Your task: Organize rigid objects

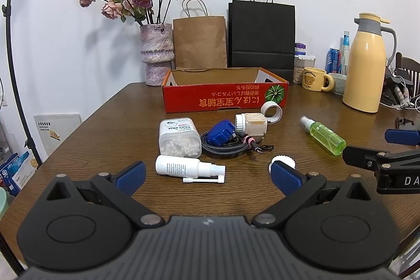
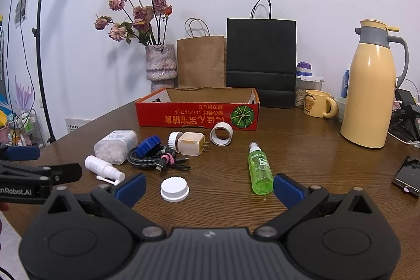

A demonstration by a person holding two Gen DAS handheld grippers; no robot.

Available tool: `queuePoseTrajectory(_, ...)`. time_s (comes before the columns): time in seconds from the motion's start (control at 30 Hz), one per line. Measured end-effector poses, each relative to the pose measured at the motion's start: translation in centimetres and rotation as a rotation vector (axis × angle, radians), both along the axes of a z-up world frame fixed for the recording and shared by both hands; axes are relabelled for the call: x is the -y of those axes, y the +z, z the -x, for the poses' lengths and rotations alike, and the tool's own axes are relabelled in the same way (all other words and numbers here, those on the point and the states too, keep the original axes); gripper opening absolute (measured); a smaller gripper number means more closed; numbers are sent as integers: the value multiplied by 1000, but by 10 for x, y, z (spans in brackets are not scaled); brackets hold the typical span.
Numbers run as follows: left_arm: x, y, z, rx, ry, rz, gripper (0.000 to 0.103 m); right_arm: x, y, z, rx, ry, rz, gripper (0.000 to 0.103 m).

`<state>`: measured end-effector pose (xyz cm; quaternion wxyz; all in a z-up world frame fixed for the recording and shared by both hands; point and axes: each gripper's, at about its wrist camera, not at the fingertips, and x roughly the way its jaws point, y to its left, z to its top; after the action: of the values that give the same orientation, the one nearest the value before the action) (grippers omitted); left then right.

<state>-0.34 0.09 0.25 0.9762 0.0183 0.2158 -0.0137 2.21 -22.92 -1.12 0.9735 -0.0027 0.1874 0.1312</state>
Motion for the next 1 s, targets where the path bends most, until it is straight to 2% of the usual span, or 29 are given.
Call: queuePoseTrajectory(1.0,1,0,0,-1,0,0,103,-1,2,1,5,2,2,103)
